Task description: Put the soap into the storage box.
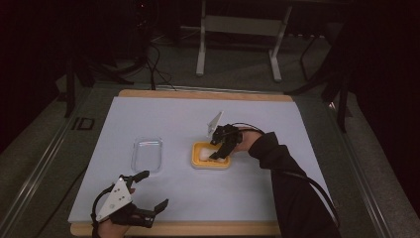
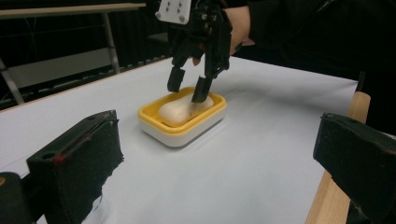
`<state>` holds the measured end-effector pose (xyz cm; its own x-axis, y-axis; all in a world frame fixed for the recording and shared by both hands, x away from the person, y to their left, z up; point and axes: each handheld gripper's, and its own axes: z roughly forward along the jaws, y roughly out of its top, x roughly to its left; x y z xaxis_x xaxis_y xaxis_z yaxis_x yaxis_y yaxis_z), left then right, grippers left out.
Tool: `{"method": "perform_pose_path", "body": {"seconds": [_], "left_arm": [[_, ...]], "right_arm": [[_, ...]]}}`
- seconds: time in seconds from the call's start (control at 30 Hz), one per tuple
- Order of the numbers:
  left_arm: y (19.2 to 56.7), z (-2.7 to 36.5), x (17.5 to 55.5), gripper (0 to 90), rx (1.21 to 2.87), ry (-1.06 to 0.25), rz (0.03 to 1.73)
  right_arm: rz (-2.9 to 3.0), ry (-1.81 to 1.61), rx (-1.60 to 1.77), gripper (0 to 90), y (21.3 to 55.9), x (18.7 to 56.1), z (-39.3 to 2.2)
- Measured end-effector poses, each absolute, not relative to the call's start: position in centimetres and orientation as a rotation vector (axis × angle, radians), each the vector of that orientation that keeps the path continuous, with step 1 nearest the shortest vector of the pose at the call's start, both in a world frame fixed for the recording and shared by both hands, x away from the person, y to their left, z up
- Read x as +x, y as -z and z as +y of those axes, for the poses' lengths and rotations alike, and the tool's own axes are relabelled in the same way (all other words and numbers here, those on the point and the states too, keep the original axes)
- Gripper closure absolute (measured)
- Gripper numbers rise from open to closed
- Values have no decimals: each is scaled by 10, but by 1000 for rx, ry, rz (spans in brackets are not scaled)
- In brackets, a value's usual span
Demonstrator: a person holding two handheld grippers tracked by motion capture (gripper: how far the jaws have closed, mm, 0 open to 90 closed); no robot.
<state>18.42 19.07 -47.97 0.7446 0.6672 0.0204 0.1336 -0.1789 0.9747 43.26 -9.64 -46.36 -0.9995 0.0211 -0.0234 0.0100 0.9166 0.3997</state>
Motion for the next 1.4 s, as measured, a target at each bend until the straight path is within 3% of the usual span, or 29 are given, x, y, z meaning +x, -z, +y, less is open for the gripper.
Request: {"method": "perform_pose_path", "body": {"seconds": [0.13,0.3,0.43,0.8,1.4], "left_arm": [[480,190,184,11,1715,-537,639],[480,190,184,12,1717,-534,636],[480,190,184,11,1715,-538,638],[480,190,184,12,1716,-540,639],[480,189,185,11,1719,-537,640]], "right_arm": [[3037,-624,77,335,455,430,-101],[3029,-576,126,162,450,425,-106],[2998,-627,193,133,444,423,-113],[2842,-676,383,115,426,420,-133],[2670,-799,681,137,429,399,-181]]}}
